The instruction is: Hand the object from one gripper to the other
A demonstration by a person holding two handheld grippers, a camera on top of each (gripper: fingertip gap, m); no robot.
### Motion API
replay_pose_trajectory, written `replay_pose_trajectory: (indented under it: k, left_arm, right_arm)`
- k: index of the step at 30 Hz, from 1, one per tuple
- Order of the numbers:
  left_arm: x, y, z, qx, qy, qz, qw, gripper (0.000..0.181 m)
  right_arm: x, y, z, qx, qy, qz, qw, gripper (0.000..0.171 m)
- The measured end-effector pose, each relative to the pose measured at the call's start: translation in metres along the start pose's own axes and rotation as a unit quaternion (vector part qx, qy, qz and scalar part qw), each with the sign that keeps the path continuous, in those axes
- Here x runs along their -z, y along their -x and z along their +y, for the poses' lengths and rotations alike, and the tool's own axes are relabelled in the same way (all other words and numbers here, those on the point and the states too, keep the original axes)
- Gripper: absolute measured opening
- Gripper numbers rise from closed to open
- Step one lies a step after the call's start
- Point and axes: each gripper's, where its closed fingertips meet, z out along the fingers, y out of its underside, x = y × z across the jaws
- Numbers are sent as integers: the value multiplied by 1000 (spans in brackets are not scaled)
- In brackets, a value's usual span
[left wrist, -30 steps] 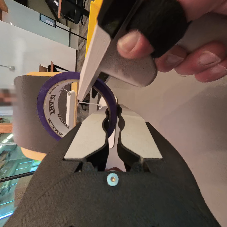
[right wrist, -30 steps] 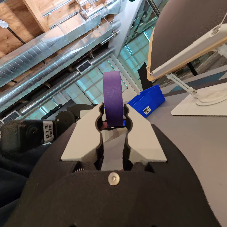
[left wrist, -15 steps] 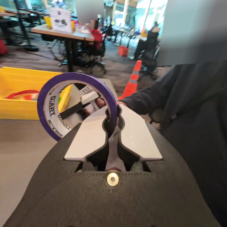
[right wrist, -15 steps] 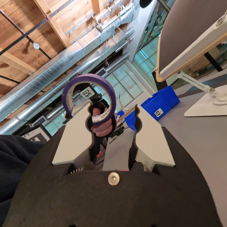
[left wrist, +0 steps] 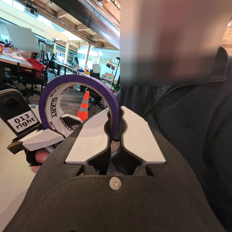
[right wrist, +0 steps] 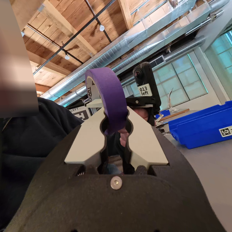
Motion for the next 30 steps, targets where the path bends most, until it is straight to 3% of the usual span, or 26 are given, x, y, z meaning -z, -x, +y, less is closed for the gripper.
replay_pose_trajectory:
  k: [4, 6, 8, 10, 12, 17, 19, 24, 28, 30]
  left_arm:
    - [10, 15, -5, -15, -20, -58, 998, 15]
    - [19, 30, -7, -37, -11, -135, 990, 32]
    - [34, 51, -11, -74, 2, -245, 967, 37]
    - [52, 68, -11, -141, 45, -366, 919, 43]
    - [62, 73, -11, -230, 108, -457, 853, 46]
    - [74, 86, -4, -367, 268, -586, 671, 65]
    - [74, 85, -7, -396, 282, -601, 635, 71]
    - [71, 87, -11, -449, 369, -590, 561, 108]
    - [82, 102, -2, -460, 485, -576, 470, 142]
    - [83, 113, 13, -443, 522, -569, 456, 146]
  right_arm:
    - [8, -12, -10, 10, -23, 57, 998, 21]
    - [14, -23, -15, 10, -32, 103, 994, 21]
    - [22, -34, -20, 9, -41, 149, 988, 20]
    - [29, -44, -23, 7, -46, 192, 980, 20]
    - [35, -51, -23, 5, -46, 224, 973, 20]
    - [39, -57, -24, 26, -38, 267, 963, 19]
    - [41, -60, -23, 27, -23, 280, 959, 19]
    - [47, -64, -12, 10, 33, 307, 951, 19]
    - [54, -73, -3, -3, 60, 363, 930, 19]
    - [51, -74, 1, -3, 69, 375, 924, 19]
